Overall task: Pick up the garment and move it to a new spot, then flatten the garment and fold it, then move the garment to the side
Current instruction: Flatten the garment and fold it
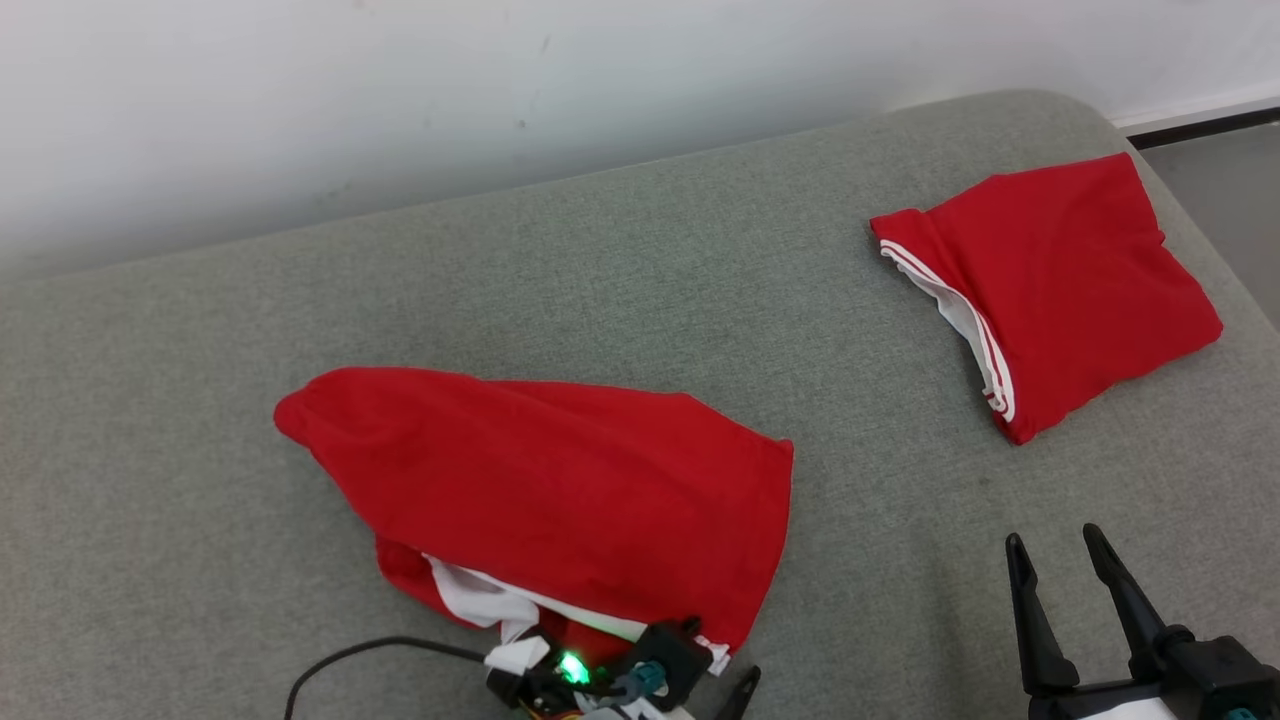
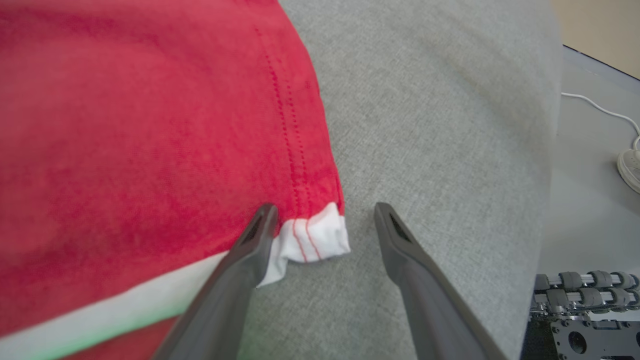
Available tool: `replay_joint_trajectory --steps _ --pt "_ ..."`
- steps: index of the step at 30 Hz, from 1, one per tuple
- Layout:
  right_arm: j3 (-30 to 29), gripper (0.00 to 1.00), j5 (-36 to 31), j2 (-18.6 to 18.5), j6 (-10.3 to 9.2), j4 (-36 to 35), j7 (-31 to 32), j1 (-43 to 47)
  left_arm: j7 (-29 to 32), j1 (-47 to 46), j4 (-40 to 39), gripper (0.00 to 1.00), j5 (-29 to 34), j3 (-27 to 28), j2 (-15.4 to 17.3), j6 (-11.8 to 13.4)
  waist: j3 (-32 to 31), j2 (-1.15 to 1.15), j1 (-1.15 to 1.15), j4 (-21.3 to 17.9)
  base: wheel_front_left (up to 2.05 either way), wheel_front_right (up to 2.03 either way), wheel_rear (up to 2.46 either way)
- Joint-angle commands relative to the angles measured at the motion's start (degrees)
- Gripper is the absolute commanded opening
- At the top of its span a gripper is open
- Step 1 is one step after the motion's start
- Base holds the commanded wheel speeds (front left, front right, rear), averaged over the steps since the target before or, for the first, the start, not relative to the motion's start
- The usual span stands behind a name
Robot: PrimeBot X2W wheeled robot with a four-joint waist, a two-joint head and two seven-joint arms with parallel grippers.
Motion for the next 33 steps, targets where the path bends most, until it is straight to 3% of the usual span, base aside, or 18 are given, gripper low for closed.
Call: replay_joint_trajectory --steps 1,2,3,4,5,12,18,19,20,21,22,26,33 --pt "-0.2 1.0 0.5 -0.1 -0.14 -0.3 -0.1 -0.1 1.2 0.8 1.3 1.0 -0.4 -0.4 0.7 0.0 0.1 0.0 0.0 -0.1 0.0 0.0 0.0" --pt "-0.2 1.0 0.5 0.0 -0.14 -0.2 -0.1 -0.2 1.5 0.8 1.7 1.0 -0.6 -0.4 0.7 0.0 0.2 0.0 0.0 -0.1 0.0 0.0 0.0" --pt "-0.3 1.0 0.5 0.0 -0.14 -0.2 -0.1 -0.2 1.9 0.8 2.0 0.5 -0.7 -0.4 0.8 0.0 0.2 0.0 0.0 -0.1 0.0 0.0 0.0" --pt "-0.3 1.0 0.5 0.1 -0.14 -0.2 -0.1 -0.3 2.1 0.6 2.2 0.13 -0.8 -0.5 0.7 -0.3 0.2 0.0 0.0 -0.1 0.0 0.0 0.0" --pt "-0.4 1.0 0.4 0.1 -0.14 -0.1 -0.1 -0.3 2.5 0.6 2.1 0.0 -1.3 -0.6 0.4 -0.8 0.2 0.0 0.0 0.0 0.0 0.0 0.0" --pt "0.1 1.0 0.2 0.5 -0.14 -0.1 -0.1 -0.9 5.1 -2.9 -4.6 0.0 -3.7 -1.0 -2.4 -4.1 0.2 0.0 0.0 0.0 0.0 0.0 0.0" --pt "1.0 1.0 0.4 0.7 -0.14 0.5 -0.1 -1.6 6.4 -5.1 -7.7 0.0 -5.4 -1.8 -4.8 -4.9 0.6 0.0 0.0 -1.0 0.0 0.0 0.0" --pt "1.2 1.0 0.5 0.8 -0.14 0.6 -0.1 -1.8 6.3 -5.3 -7.6 0.28 -6.1 -2.0 -5.1 -4.9 0.8 0.0 0.0 -1.3 0.0 0.0 0.0" --pt "1.3 1.0 0.5 0.8 -0.14 0.7 -0.1 -1.9 5.9 -5.7 -7.4 0.45 -6.4 -2.2 -5.4 -5.0 0.9 0.0 0.0 -1.6 0.0 0.0 0.0" --pt "1.4 1.0 0.6 0.8 -0.14 0.8 -0.1 -2.0 5.4 -5.7 -7.0 0.88 -7.3 -2.2 -5.6 -4.7 1.0 0.0 0.0 -1.9 0.0 0.0 0.0" --pt "1.4 1.0 0.7 0.9 -0.14 0.9 -0.1 -2.2 5.0 -5.3 -6.6 1.0 -8.2 -2.4 -5.6 -4.9 1.1 0.0 0.0 -2.1 0.0 0.0 0.0" --pt "1.3 1.0 0.8 1.0 -0.14 1.6 -0.1 -2.5 3.0 -4.2 -8.2 1.0 -14.6 -4.7 -5.7 -6.3 1.5 0.0 0.0 -2.6 0.0 0.0 0.0" --pt "0.1 1.0 0.7 1.1 -0.14 1.7 -0.1 -2.0 -1.3 -6.9 -9.4 1.0 -19.3 -5.7 -5.7 -5.4 1.2 0.0 0.0 -1.2 0.0 0.0 0.0"
